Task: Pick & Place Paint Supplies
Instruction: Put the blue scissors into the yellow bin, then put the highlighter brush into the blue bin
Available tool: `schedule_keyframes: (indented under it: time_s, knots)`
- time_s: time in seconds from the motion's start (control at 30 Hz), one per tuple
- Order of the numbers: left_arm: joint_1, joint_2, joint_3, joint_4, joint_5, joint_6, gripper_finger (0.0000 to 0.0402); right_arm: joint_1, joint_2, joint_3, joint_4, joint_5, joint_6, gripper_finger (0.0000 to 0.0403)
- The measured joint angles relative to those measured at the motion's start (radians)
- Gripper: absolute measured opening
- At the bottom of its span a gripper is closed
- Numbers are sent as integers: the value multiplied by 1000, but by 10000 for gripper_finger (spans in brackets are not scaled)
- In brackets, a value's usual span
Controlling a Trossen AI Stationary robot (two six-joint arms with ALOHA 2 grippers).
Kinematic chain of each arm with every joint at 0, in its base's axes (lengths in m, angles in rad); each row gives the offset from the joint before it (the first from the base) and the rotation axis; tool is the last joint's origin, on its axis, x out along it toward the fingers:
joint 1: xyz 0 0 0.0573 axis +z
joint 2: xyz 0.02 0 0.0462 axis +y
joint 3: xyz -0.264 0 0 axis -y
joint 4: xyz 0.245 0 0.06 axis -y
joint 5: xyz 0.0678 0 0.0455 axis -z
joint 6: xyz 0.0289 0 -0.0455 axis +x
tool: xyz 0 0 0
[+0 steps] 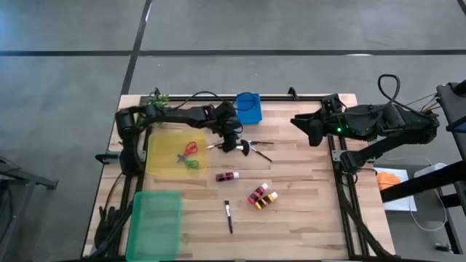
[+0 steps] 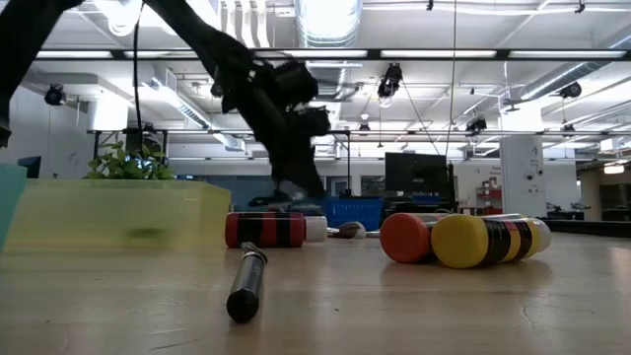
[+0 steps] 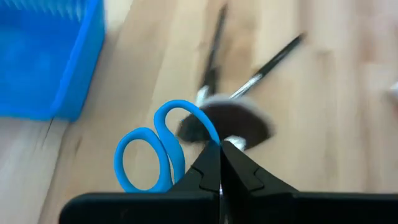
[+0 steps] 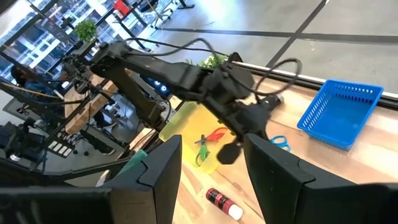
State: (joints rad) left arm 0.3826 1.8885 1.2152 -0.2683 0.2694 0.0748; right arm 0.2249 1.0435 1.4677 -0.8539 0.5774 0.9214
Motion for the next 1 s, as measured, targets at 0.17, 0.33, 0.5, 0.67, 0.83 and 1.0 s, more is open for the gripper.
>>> schedule_keyframes:
  time_s: [0.17,0.33,0.5,0.67,0.83,1.0]
  knots:
    - [-4,-70,1,-71,13,12,0,0,0,0,2,0,-9,171]
    - [-42,-146,-2,-182,38,70,1,0,1,0,5,1,-17,171]
    - [-102,-233,-51,-281,30,65,1,0,1,0,5,1,-24,171]
    - [-149,-372,-159,-318,-15,-22,1,0,1,0,6,2,-24,171]
    - [-160,-592,-308,-332,-115,-154,1,0,1,0,5,2,-20,171]
    - [-160,-787,-468,-391,-195,-282,1,0,1,0,4,3,-15,171]
